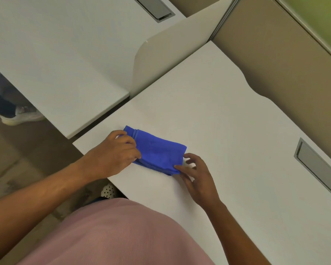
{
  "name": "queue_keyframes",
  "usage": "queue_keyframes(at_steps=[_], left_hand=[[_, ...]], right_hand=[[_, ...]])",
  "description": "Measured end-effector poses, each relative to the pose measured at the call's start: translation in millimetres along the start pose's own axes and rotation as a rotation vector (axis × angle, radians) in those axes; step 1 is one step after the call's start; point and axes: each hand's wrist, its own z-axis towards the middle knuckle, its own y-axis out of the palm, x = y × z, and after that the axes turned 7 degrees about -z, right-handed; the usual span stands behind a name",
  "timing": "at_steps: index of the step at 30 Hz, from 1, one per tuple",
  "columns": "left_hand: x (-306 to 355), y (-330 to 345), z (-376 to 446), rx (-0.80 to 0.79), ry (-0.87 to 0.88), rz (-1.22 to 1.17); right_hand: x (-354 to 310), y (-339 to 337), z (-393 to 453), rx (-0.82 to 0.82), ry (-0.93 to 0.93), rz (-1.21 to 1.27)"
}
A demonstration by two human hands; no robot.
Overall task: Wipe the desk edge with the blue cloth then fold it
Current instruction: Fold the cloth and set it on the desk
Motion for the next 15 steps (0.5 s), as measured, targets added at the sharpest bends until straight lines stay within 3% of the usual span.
queue_keyframes(at_steps=[3,8,10,13,15], left_hand=[[2,-5,9,0.000,-0.062,-0.075],[10,-12,52,0.156,-0.086,-0.035],[5,-10,73,0.041,-0.198,-0.019],[-7,-3,92,-0.233,-0.283,0.036],[-16,-2,96,-0.274,-0.294,-0.019]], right_hand=[[-7,-3,-2,-0.020,0.038,0.049],[-28,-10,31,0.216,0.164,0.081],[-36,-11,54,0.137,0.227,0.065],[-40,-11,75,-0.108,0.287,0.028],[-39,-12,81,-0.221,0.292,-0.042]])
